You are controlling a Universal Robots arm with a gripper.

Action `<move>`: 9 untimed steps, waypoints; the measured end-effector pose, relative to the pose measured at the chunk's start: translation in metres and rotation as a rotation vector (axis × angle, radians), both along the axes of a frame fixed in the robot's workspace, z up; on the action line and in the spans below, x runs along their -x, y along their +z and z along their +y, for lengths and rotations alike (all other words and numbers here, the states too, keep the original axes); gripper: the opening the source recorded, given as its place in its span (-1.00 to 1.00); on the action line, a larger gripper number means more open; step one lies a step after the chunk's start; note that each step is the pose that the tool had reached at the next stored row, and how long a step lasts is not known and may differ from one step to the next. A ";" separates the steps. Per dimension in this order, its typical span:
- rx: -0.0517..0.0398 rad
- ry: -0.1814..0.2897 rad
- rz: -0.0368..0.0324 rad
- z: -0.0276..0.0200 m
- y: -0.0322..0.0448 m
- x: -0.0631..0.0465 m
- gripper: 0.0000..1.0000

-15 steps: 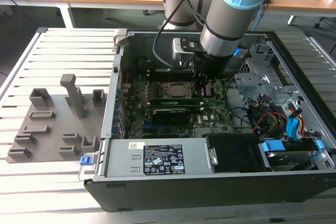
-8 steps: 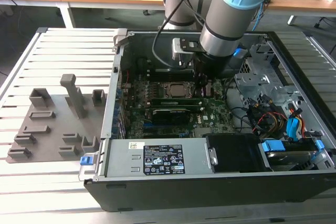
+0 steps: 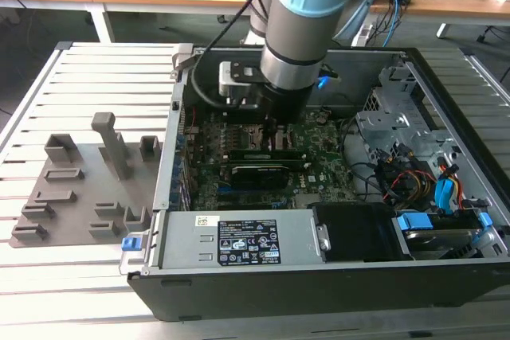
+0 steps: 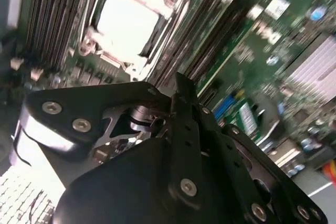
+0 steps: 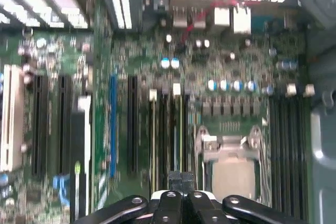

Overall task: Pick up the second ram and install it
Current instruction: 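Press down the second ram until it locks into place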

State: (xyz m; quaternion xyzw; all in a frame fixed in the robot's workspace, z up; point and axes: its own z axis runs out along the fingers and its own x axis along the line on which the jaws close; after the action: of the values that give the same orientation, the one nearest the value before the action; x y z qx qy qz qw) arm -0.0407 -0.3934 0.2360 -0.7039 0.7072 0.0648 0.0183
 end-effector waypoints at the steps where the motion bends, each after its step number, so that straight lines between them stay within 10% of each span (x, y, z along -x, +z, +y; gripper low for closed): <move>1: -0.0001 0.000 -0.0007 0.0000 -0.0003 0.004 -0.79; 9: -0.0025 0.000 -0.0036 0.0000 -0.0064 0.032 -0.79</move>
State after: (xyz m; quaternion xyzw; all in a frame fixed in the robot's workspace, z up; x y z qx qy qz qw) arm -0.0726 -0.3933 0.2296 -0.7040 0.7070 0.0644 0.0204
